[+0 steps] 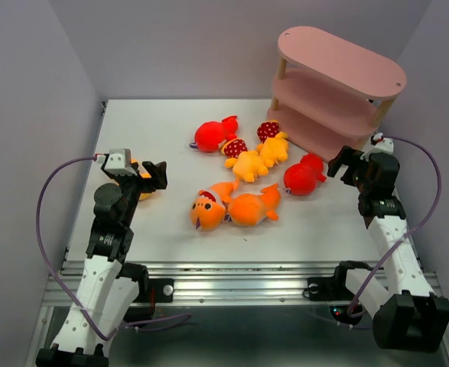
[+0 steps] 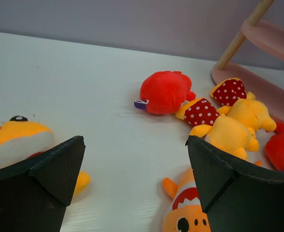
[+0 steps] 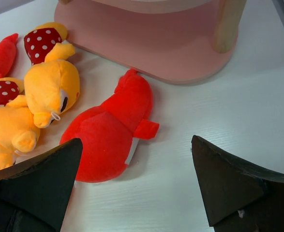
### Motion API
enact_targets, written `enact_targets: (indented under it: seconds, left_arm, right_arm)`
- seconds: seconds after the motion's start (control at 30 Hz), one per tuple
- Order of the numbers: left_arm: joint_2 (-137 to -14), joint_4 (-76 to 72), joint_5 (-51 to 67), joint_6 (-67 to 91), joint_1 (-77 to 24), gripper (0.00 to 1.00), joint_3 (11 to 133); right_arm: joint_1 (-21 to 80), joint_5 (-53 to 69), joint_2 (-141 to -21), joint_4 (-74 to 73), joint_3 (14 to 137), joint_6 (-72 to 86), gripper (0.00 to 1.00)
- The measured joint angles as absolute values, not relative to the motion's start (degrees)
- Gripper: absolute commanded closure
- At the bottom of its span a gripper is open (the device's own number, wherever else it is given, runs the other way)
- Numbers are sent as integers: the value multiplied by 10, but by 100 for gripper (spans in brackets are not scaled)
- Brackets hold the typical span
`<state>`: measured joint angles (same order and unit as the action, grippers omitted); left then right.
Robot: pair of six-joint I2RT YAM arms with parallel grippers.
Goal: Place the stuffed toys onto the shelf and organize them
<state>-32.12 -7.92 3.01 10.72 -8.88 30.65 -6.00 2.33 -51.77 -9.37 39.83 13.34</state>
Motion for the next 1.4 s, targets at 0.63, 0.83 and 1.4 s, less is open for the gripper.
enact_targets:
  seconds: [0.63,0.83,1.4]
  left_arm:
    - [-324,-80,46,108,-89,1,307]
    - [-338,-82,62,117,-89,1,307]
    - [-595,-177,203,292,-89,10,399]
  right_arm:
    - [-60,248,-500,-85,358,-35,0]
    - [-60,366,-498,-109,332,-143,0]
    - [-60,390,-511,-146,348,-189,0]
